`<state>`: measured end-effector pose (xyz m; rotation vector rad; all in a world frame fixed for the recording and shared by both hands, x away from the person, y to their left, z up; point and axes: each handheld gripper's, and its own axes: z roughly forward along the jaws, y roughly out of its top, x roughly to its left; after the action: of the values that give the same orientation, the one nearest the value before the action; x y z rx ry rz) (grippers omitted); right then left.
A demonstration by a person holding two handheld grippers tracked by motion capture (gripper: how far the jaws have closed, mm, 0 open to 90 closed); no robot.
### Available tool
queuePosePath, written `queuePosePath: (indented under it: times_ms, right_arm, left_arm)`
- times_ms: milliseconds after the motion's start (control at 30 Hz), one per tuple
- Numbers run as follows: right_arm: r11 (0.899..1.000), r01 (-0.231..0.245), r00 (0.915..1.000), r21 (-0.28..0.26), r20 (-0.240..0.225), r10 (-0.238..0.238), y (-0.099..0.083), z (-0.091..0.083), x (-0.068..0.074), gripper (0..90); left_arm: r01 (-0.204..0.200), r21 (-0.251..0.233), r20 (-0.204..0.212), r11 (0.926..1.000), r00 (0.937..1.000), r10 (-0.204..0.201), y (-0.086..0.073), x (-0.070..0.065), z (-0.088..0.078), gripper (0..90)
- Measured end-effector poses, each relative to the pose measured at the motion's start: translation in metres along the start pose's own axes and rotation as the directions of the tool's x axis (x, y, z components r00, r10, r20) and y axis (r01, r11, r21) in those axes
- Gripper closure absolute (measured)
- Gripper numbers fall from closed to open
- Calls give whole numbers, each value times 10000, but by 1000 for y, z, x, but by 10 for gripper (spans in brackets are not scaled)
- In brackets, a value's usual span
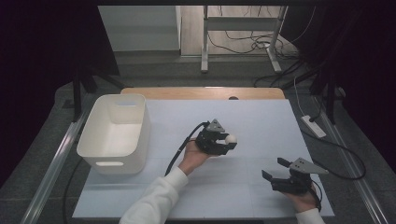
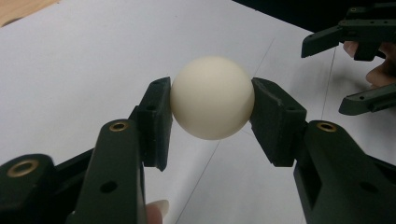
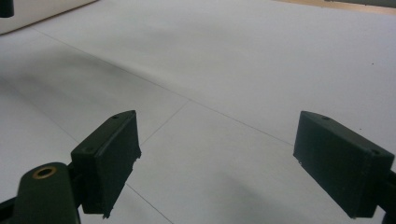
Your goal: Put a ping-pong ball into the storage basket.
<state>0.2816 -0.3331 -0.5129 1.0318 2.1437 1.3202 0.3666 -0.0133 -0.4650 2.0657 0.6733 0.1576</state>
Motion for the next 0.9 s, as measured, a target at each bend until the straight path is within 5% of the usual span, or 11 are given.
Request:
queuePosePath:
  times_ms: [900]
  right_arm:
    - [9999,119,9999,52,14,-119,1,1,3,146]
  left_arm:
    - [218,-207,-287,9995,9993,-224,-13,5,-27,507]
